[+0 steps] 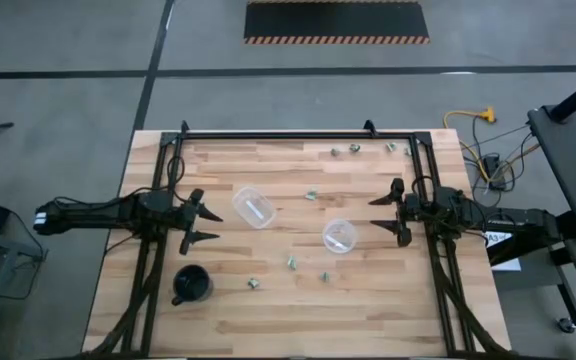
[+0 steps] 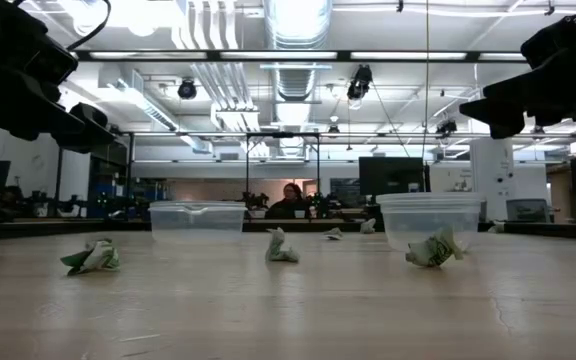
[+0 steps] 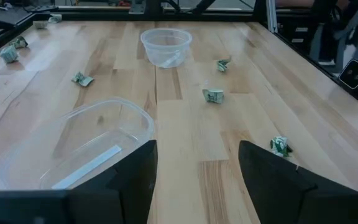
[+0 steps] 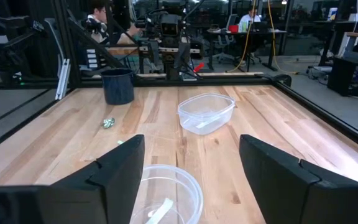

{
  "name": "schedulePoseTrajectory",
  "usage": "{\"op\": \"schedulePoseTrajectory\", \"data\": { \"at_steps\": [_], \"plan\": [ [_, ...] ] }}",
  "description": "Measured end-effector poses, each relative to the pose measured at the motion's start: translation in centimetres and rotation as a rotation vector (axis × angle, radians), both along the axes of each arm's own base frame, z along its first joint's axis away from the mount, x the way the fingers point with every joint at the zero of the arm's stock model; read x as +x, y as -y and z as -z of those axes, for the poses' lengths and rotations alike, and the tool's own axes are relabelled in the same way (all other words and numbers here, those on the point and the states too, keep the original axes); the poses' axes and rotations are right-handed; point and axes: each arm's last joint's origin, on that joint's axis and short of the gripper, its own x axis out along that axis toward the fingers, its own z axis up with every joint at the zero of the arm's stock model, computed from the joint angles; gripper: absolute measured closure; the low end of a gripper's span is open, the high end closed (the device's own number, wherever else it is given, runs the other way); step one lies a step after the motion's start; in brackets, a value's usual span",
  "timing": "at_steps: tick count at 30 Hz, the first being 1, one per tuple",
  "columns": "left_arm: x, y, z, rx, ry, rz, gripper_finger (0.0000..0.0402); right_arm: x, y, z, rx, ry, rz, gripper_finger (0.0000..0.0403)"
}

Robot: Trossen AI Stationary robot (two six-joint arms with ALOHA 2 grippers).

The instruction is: Pick and place Stevia / Truvia into bins

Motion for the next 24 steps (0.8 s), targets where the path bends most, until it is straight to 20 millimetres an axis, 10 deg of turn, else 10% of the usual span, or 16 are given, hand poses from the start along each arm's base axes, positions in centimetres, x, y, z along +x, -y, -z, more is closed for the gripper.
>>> {"op": "schedulePoseTrajectory", "data": {
  "at_steps": [24],
  "plan": [
    [0.0, 0.0, -0.01, 0.0, 0.0, 0.0, 0.0193, 0.0, 0.0, 0.0, 0.0, 0.0, 0.0, 0.0153]
  ]
}}
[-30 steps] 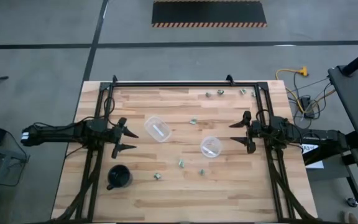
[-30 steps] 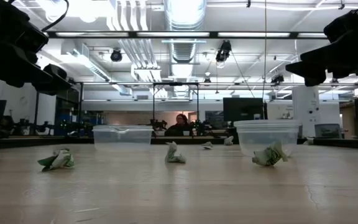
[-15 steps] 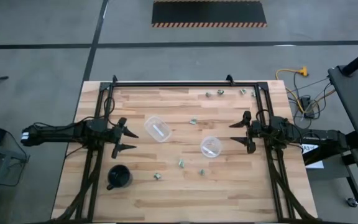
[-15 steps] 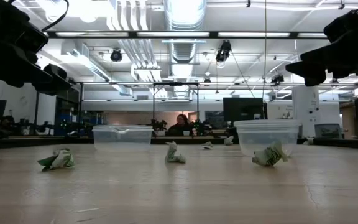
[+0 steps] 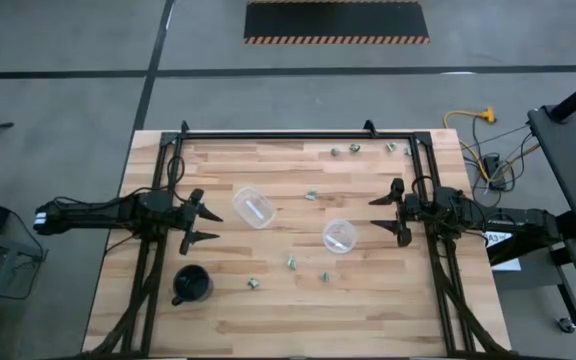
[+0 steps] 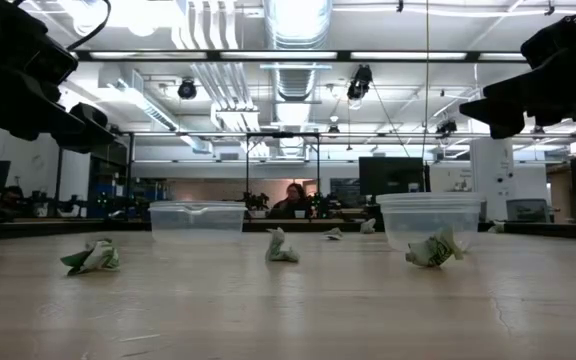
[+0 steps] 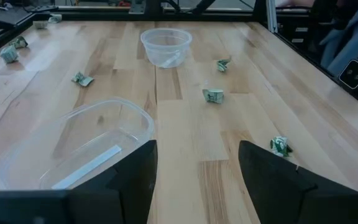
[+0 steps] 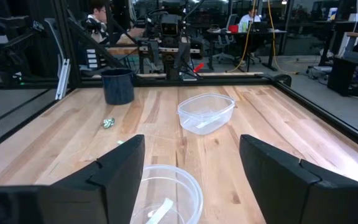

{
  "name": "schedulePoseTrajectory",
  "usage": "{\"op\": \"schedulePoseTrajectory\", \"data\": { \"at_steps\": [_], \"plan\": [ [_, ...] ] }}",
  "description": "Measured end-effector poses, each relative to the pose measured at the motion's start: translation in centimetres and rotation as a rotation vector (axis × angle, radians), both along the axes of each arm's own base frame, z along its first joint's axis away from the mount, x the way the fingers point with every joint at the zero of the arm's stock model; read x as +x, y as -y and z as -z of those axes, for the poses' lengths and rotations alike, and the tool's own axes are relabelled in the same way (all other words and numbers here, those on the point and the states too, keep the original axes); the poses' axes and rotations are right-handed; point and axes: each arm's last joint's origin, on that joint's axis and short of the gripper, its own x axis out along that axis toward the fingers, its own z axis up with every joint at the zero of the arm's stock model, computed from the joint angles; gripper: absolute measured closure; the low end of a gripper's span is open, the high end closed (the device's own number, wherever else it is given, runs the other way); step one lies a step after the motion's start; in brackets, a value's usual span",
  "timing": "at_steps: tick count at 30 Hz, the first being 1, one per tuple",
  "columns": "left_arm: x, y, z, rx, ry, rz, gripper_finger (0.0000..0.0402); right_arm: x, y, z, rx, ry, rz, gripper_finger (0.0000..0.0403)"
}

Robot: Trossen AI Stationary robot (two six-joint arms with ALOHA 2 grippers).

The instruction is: Pick and place Stevia / Truvia into bins

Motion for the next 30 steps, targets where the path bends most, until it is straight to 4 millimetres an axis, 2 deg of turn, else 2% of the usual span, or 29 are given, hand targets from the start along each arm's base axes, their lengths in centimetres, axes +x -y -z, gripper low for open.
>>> {"op": "schedulePoseTrajectory", "data": {
  "at_steps": [30],
  "plan": [
    [0.0, 0.0, -0.01, 0.0, 0.0, 0.0, 0.0193, 0.0, 0.0, 0.0, 0.0, 0.0, 0.0, 0.015]
  ]
}}
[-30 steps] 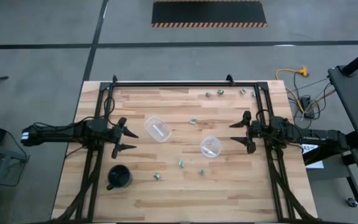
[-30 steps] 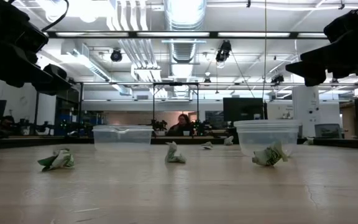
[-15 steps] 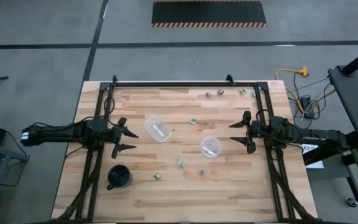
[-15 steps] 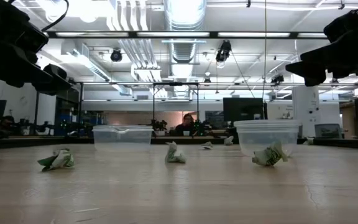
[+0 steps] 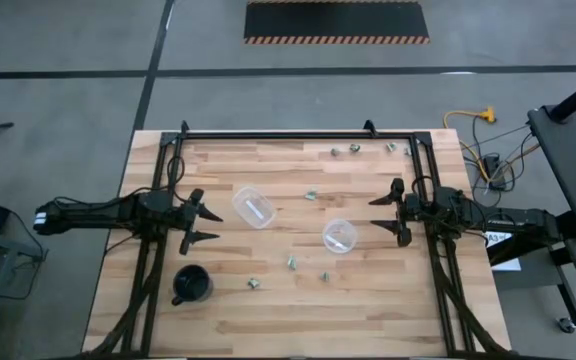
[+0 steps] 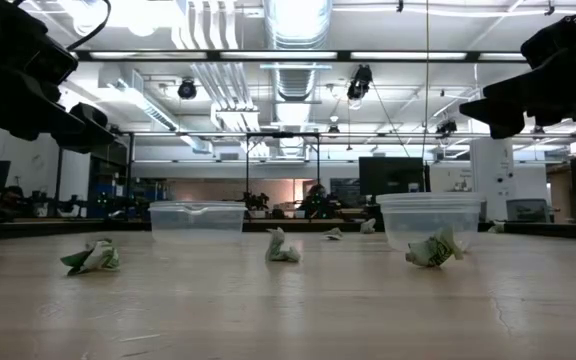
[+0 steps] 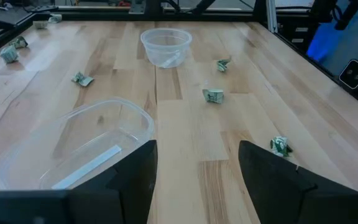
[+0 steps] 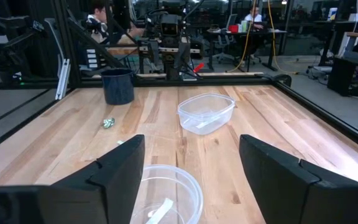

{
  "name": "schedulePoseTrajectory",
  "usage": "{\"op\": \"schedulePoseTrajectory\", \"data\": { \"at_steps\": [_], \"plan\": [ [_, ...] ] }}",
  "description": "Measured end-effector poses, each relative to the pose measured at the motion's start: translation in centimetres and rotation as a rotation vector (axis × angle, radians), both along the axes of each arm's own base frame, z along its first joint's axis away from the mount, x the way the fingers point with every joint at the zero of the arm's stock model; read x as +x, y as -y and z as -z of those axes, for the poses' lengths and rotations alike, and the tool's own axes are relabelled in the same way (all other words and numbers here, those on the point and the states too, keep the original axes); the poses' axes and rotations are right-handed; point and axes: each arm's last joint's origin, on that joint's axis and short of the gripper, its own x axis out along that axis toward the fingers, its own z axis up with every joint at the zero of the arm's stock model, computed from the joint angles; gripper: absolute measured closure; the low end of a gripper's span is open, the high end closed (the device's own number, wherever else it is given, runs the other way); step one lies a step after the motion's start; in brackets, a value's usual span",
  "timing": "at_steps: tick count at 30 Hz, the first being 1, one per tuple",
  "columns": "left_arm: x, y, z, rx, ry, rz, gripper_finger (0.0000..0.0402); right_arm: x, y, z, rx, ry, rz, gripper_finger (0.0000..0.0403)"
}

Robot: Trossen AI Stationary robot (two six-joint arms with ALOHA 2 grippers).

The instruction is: Pick and place Stevia / Truvia into bins

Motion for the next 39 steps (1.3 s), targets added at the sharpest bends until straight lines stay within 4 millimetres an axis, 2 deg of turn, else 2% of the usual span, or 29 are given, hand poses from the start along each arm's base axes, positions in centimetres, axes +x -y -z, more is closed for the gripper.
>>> {"op": "schedulePoseTrajectory", "data": {
  "at_steps": [39],
  "plan": [
    [0.0, 0.0, 0.01, 0.0, 0.0, 0.0, 0.0193, 0.0, 0.0, 0.0, 0.0, 0.0, 0.0, 0.0151]
  ]
}}
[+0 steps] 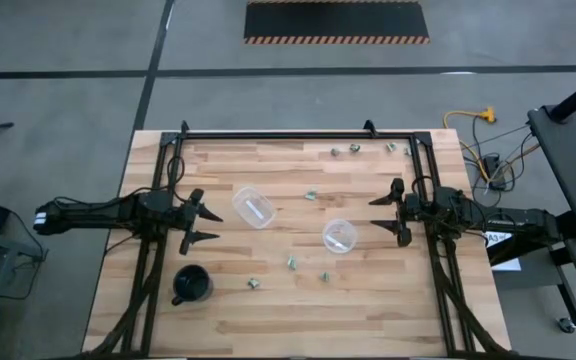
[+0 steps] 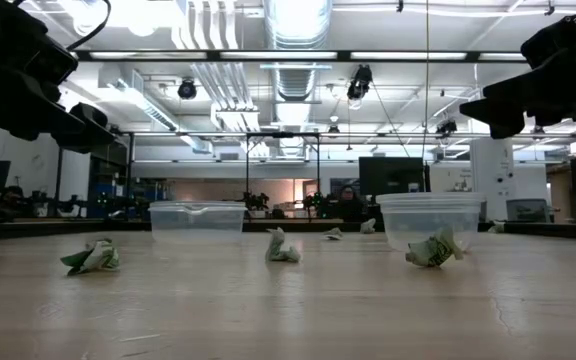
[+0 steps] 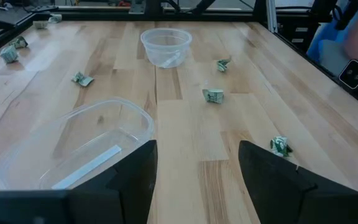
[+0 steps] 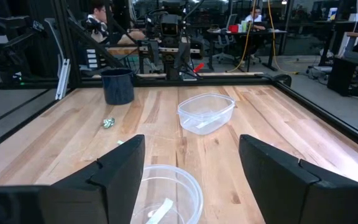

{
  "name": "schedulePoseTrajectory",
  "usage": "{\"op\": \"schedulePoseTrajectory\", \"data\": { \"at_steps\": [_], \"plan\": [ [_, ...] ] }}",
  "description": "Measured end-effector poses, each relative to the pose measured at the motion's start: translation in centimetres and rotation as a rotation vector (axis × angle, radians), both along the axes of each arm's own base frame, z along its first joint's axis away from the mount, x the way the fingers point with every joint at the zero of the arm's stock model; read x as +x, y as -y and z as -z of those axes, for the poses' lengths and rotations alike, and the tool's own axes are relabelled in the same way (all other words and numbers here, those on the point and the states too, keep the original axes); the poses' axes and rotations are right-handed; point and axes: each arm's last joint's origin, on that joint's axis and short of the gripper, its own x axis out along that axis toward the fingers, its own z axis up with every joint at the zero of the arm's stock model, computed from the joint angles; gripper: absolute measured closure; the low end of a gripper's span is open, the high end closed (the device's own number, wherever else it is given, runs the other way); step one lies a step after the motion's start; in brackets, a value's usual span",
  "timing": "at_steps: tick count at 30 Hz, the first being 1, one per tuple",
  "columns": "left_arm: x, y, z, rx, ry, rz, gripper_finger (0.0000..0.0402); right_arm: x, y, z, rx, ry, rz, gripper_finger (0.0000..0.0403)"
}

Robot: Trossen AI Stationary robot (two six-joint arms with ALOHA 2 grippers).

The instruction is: Pick and place Stevia / Truvia into bins

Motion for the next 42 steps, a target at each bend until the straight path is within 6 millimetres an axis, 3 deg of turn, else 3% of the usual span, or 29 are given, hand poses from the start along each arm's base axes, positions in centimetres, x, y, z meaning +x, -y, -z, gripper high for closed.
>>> {"op": "schedulePoseTrajectory", "data": {
  "at_steps": [42],
  "plan": [
    [0.0, 0.0, -0.01, 0.0, 0.0, 0.0, 0.0193, 0.01, 0.0, 0.0, 0.0, 0.0, 0.0, 0.0151]
  ]
}}
